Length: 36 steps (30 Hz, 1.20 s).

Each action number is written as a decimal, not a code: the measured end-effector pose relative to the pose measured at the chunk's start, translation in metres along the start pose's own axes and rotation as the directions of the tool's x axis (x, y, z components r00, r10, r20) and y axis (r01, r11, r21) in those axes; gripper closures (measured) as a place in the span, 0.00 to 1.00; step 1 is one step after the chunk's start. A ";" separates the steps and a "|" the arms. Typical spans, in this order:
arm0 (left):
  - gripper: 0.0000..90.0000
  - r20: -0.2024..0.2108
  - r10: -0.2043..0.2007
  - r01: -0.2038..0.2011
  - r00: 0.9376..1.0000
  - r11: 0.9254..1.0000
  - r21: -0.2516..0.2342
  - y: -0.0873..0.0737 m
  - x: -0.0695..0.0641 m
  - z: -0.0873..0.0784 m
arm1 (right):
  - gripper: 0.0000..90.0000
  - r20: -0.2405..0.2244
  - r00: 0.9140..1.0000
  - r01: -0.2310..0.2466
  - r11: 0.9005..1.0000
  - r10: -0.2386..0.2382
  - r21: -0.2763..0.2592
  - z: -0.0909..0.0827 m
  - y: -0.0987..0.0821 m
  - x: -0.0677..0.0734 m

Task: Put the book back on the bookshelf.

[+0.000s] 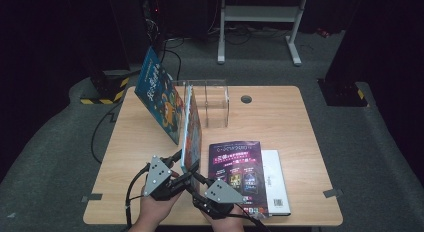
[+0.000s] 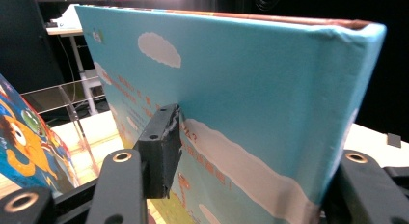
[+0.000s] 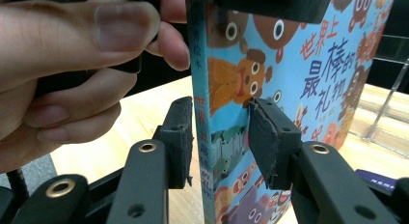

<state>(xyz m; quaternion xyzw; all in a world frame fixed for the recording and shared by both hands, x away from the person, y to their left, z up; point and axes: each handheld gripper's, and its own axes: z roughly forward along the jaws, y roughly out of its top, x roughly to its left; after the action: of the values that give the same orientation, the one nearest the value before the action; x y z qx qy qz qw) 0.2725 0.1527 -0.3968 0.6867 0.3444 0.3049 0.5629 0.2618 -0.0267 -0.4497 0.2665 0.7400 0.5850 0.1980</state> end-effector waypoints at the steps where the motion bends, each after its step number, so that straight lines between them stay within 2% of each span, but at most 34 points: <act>1: 0.52 -0.003 0.003 -0.003 1.000 1.000 0.000 0.000 0.000 0.000 | 0.68 -0.003 1.000 -0.001 1.000 0.001 0.006 0.001 0.000 0.000; 7: 0.55 -0.023 0.021 -0.021 1.000 1.000 0.000 -0.002 0.000 0.000 | 0.66 -0.018 1.000 0.007 1.000 -0.006 0.020 0.002 -0.001 0.003; 8: 0.55 -0.025 0.024 -0.024 0.999 1.000 0.001 -0.002 -0.001 0.000 | 0.65 -0.030 0.999 0.017 1.000 -0.017 0.026 0.000 -0.002 0.003; 10: 0.55 -0.033 0.037 -0.037 0.999 0.999 0.004 -0.002 -0.001 0.000 | 0.64 -0.025 0.999 0.032 0.999 -0.031 0.014 -0.006 -0.004 0.003; 12: 0.55 -0.035 0.043 -0.043 0.998 0.999 0.005 -0.002 -0.001 0.000 | 0.63 -0.032 0.999 0.018 1.000 -0.019 -0.008 -0.017 -0.007 -0.001; 14: 0.55 -0.039 0.044 -0.044 0.998 0.999 0.006 -0.002 -0.002 0.000 | 0.63 -0.015 1.000 0.011 1.000 -0.011 -0.014 -0.026 -0.008 -0.005; 17: 0.56 -0.042 0.042 -0.042 0.998 0.999 0.002 -0.003 -0.002 -0.001 | 0.64 0.058 0.998 0.025 0.998 -0.022 -0.052 -0.050 0.002 -0.018; 19: 0.56 -0.039 0.041 -0.041 0.998 0.999 -0.001 -0.003 -0.002 0.000 | 0.64 0.132 0.990 0.061 0.990 -0.044 -0.128 -0.070 0.024 -0.032; 21: 0.56 -0.040 0.051 -0.051 0.998 0.999 0.001 -0.003 -0.003 0.000 | 0.64 0.197 0.979 0.082 0.978 -0.044 -0.192 -0.090 0.049 -0.043; 22: 0.56 -0.039 0.049 -0.049 0.998 0.999 0.001 -0.003 -0.003 0.000 | 0.64 0.244 0.969 0.098 0.964 -0.035 -0.248 -0.106 0.072 -0.051; 25: 0.56 -0.039 0.049 -0.049 0.998 0.999 0.000 -0.003 -0.004 0.001 | 0.63 0.304 0.952 0.118 0.941 -0.017 -0.317 -0.128 0.101 -0.064; 27: 0.56 -0.041 0.050 -0.050 0.998 0.999 0.002 -0.004 -0.005 0.001 | 0.63 0.323 0.946 0.113 0.944 -0.007 -0.310 -0.131 0.110 -0.076; 28: 0.56 -0.042 0.050 -0.049 0.998 0.999 0.002 -0.004 -0.005 0.001 | 0.63 0.331 0.944 0.097 0.951 0.006 -0.293 -0.130 0.112 -0.084; 29: 0.56 -0.044 0.052 -0.052 0.998 0.999 0.003 -0.004 -0.006 0.001 | 0.63 0.342 0.940 0.100 0.955 0.001 -0.278 -0.130 0.114 -0.087; 30: 0.57 -0.048 0.061 -0.061 0.997 0.998 0.007 -0.005 -0.006 0.001 | 0.63 0.348 0.938 0.104 0.955 -0.001 -0.278 -0.132 0.115 -0.088; 33: 0.57 -0.052 0.060 -0.059 0.997 0.998 0.010 -0.007 -0.008 0.003 | 0.63 0.362 0.932 0.130 0.938 -0.005 -0.321 -0.143 0.122 -0.085; 35: 0.57 -0.054 0.064 -0.064 0.996 0.998 0.013 -0.008 -0.009 0.004 | 0.63 0.370 0.929 0.123 0.941 0.001 -0.314 -0.145 0.120 -0.089; 36: 0.57 -0.057 0.069 -0.068 0.996 0.998 0.017 -0.009 -0.010 0.004 | 0.63 0.376 0.927 0.119 0.947 0.002 -0.299 -0.144 0.116 -0.093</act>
<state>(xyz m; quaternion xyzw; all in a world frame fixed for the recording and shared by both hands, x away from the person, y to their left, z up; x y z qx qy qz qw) 0.2690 0.1436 -0.4066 0.6933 0.3393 0.3411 0.5365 0.2658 -0.1739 -0.3050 0.3148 0.5934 0.6285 0.3922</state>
